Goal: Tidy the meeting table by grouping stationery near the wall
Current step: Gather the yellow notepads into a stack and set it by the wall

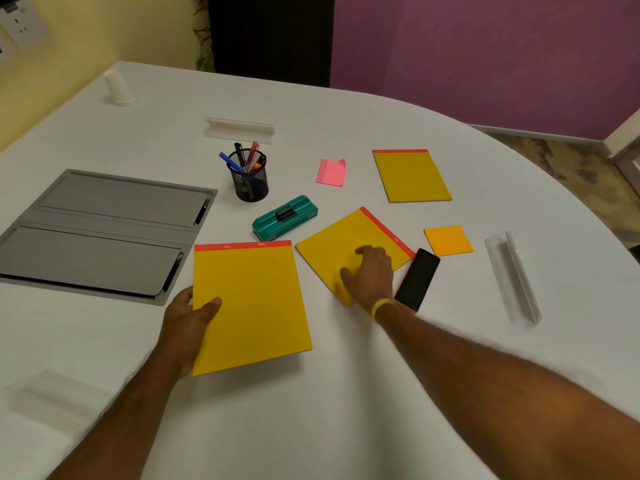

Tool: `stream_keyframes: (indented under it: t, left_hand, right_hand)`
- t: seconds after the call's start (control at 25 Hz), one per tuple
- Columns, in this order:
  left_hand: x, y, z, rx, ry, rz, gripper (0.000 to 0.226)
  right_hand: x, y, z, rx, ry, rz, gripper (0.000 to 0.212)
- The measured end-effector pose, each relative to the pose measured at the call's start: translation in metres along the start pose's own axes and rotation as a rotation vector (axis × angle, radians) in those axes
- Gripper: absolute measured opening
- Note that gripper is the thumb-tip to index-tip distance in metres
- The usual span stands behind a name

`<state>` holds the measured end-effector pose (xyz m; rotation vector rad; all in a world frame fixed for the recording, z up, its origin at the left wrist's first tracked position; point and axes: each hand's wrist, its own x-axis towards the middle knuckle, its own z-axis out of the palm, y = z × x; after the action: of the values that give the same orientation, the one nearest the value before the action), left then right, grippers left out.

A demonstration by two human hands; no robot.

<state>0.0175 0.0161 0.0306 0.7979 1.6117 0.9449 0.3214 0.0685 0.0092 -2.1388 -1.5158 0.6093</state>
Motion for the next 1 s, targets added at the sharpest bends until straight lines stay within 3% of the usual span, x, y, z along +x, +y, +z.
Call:
stream_keyframes:
  t: [0.24,0.68,0.84,1.0]
  left_hand:
    - [0.002,-0.005,0.001,-0.027,-0.007,0.02,0.037]
    - [0.005,-0.013,0.006,-0.042,-0.035,0.002,0.039]
    - [0.003,-0.009,-0.002,-0.017,-0.018,0.005,0.042]
    - [0.005,-0.002,-0.013,-0.001,-0.002,0.012,0.044]
  right_hand:
    - [0.1,0.027,-0.045,-0.461,-0.215,0.138,0.095]
    - [0.134,0.048,-0.037,-0.465,-0.327,0.223,0.115]
    - [0.134,0.039,-0.041,-0.327,-0.249,0.238,0.102]
    - [0.143,0.015,-0.058,-0.044,-0.237,0.062,0.047]
